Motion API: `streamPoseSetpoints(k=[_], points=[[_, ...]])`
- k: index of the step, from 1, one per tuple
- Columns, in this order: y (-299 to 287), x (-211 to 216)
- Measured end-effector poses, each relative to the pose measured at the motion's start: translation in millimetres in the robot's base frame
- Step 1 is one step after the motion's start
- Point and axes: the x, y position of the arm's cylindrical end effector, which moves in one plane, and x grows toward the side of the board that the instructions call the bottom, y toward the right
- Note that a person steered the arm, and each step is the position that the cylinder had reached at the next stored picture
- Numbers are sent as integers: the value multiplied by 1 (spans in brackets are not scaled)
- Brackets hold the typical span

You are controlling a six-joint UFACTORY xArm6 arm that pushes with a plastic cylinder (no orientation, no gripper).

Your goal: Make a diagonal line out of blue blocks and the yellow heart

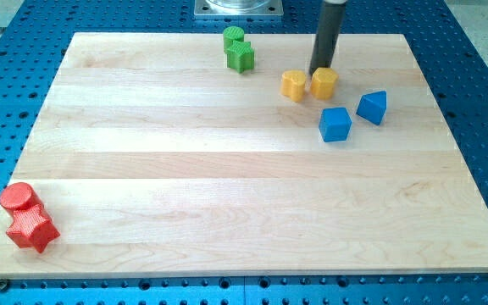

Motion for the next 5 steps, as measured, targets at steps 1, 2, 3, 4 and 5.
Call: streamPoseSetpoints(k=[1,2,3,4,5], points=[[68,-28],[125,11],[111,56],[108,59],[121,74]])
